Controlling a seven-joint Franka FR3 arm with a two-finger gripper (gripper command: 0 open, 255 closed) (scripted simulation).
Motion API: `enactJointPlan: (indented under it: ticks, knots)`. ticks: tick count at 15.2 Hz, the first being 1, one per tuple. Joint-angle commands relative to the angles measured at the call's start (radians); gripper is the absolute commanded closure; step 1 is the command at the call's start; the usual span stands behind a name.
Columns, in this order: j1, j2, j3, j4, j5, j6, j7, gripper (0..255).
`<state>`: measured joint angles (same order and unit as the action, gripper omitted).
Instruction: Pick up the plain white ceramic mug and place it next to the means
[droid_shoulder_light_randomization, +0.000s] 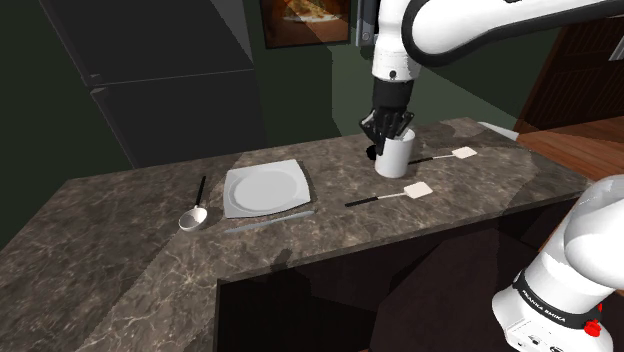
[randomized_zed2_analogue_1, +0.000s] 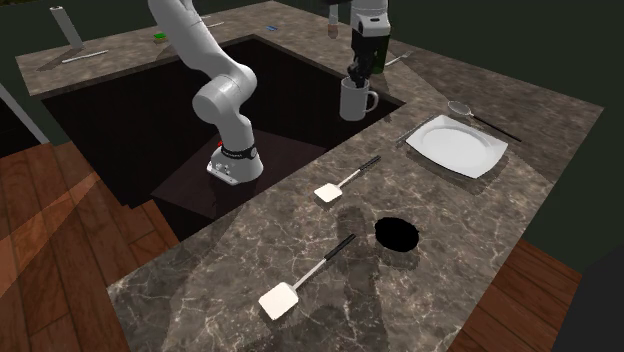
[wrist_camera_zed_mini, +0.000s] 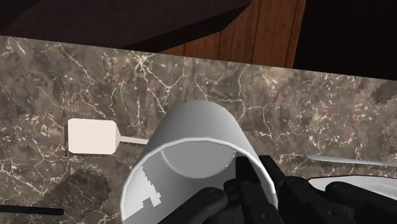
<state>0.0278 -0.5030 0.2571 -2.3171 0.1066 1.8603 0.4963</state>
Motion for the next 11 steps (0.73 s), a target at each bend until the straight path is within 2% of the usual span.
enactJointPlan:
  ticks: [1, 7, 11]
  knots:
    - [0.009, 0.049, 0.039, 0.045, 0.005, 0.007, 0.049, 255]
    - [0.033, 0.233, 0.167, 0.221, -0.019, 0.016, 0.221, 255]
    - [0.035, 0.24, 0.171, 0.174, -0.02, 0.07, 0.223, 255]
